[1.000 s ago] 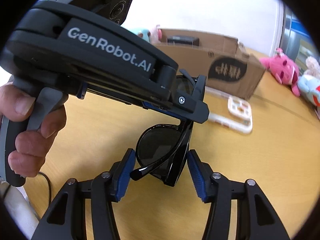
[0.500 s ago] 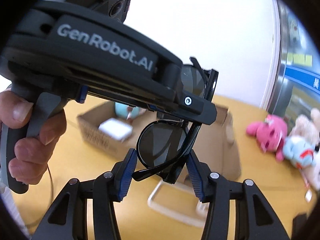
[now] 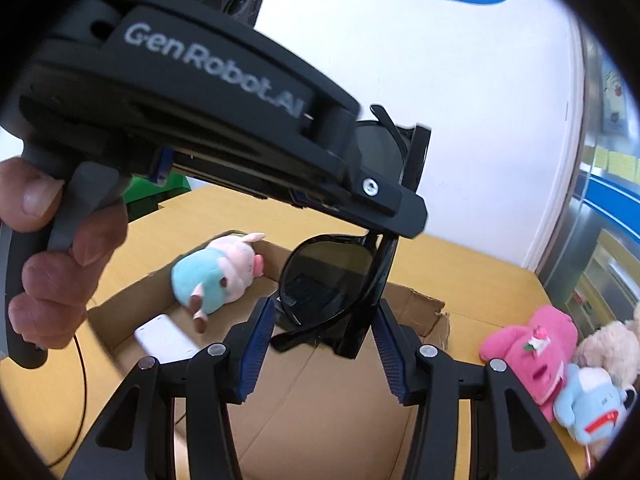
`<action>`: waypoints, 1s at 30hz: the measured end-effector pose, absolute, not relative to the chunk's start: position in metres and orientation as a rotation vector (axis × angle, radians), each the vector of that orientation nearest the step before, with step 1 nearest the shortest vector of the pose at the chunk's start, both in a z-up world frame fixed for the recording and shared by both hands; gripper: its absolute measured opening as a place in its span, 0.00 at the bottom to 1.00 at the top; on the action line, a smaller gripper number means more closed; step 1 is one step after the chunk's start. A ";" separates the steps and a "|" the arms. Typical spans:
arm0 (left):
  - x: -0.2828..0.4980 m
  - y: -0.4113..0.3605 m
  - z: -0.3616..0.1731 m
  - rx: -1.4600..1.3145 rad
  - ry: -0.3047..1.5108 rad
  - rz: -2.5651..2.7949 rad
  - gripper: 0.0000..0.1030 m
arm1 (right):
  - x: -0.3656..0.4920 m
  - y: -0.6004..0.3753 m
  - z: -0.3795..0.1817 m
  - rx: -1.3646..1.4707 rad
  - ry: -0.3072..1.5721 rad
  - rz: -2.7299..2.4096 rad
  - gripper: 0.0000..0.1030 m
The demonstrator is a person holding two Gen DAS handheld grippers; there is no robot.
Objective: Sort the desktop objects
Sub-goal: 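Lift the sunglasses with the right gripper and carry them over the box, then lower the sunglasses into the box and open the right gripper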
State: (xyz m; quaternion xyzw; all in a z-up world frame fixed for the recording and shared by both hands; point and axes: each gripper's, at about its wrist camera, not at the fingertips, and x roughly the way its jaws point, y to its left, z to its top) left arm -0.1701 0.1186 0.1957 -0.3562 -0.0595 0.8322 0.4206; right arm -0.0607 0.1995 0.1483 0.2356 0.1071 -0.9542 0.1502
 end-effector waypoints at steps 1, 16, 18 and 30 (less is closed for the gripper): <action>-0.183 0.119 0.191 -0.910 -0.159 2.084 0.07 | -0.071 0.202 0.146 0.694 0.300 -2.732 0.48; -0.334 0.147 0.024 -1.312 -0.360 1.900 0.06 | -0.205 0.233 0.034 1.247 0.060 -2.498 0.48; -0.345 0.150 0.007 -1.352 -0.378 1.882 0.06 | -0.220 0.237 0.023 1.327 0.026 -2.466 0.48; -0.368 0.158 -0.052 -1.508 -0.477 1.824 0.03 | -0.243 0.244 -0.029 1.597 -0.058 -2.371 0.48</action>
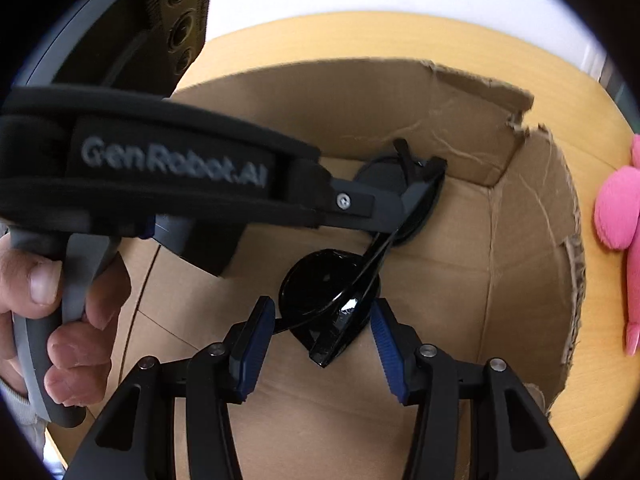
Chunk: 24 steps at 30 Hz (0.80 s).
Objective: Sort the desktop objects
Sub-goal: 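Lower the sunglasses into the box and open the right gripper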
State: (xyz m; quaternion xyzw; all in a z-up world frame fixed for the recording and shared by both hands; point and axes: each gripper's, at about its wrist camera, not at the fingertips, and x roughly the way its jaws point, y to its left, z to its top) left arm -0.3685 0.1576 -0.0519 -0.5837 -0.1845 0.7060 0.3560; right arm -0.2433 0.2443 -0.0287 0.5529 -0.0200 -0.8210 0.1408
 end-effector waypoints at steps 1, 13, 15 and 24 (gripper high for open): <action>-0.369 0.158 -0.051 -1.509 -0.473 1.833 0.03 | -0.242 0.245 -0.029 1.601 -0.060 -2.371 0.48; -0.319 0.130 0.031 -1.313 -0.355 2.065 0.33 | -0.177 0.240 0.022 1.443 0.002 -2.531 0.70; -0.291 0.117 0.060 -1.207 -0.312 2.162 0.51 | -0.149 0.243 0.042 1.335 -0.004 -2.606 0.76; -0.112 0.059 0.155 -0.677 -0.080 2.644 1.00 | -0.059 0.235 0.106 0.898 0.071 -2.896 0.80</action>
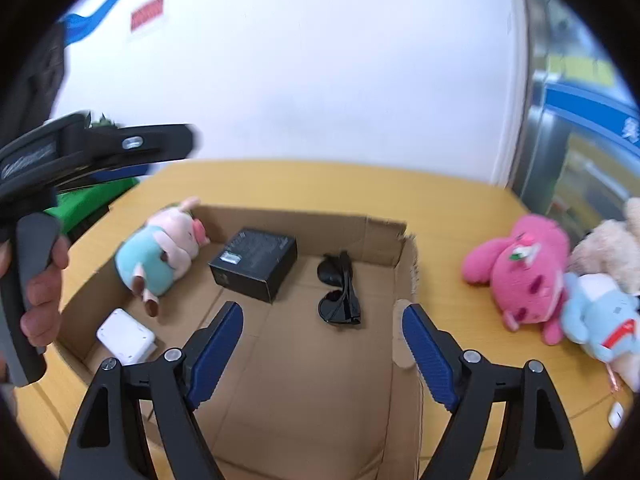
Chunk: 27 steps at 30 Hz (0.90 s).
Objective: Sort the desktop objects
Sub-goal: 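Lower the sunglasses into the box and open the right gripper, then move the right gripper to the clear phone case and grasp its rim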
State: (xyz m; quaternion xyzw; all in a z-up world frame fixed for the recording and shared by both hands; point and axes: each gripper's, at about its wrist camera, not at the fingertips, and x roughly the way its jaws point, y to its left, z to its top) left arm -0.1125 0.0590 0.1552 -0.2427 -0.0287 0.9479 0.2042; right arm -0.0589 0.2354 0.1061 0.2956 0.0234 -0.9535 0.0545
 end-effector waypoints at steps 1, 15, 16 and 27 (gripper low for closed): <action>-0.091 0.056 0.156 -0.640 -0.042 2.688 1.00 | -0.046 0.231 0.109 0.858 0.073 -2.916 0.80; 0.013 0.041 0.111 -0.700 -0.003 2.705 1.00 | 0.036 0.227 0.089 0.810 0.091 -2.976 0.86; 0.014 0.040 0.105 -0.718 -0.014 2.689 1.00 | 0.039 0.230 0.085 0.822 0.099 -2.962 0.86; 0.021 0.050 0.019 -1.015 -0.156 2.420 1.00 | 0.044 0.302 -0.025 1.333 -0.067 -2.633 0.86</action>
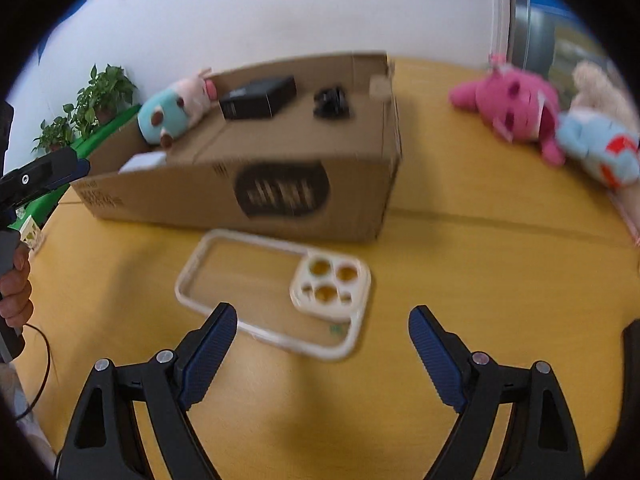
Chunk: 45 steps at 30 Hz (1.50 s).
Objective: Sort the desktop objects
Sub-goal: 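Move the right gripper to the clear phone case and grasp its rim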
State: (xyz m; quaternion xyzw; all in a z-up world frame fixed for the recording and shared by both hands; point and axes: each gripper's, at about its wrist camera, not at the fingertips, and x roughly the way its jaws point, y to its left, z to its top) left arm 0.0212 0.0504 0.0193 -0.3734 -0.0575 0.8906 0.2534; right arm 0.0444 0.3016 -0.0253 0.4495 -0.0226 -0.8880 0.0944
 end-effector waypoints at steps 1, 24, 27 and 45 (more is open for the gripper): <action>0.020 0.053 0.012 -1.036 -0.165 2.397 1.00 | 0.044 0.304 -0.030 1.345 -0.093 -2.611 0.86; 0.013 0.038 -0.013 -1.125 -0.295 2.237 0.91 | 0.043 0.226 -0.016 1.096 -0.072 -2.426 0.88; 0.034 0.014 0.007 -1.029 -0.321 2.241 0.93 | 0.062 0.221 0.007 0.948 -0.072 -2.428 0.88; 0.015 0.004 -0.058 -1.334 -0.274 2.300 0.49 | 0.019 0.234 -0.044 1.285 -0.083 -2.515 0.19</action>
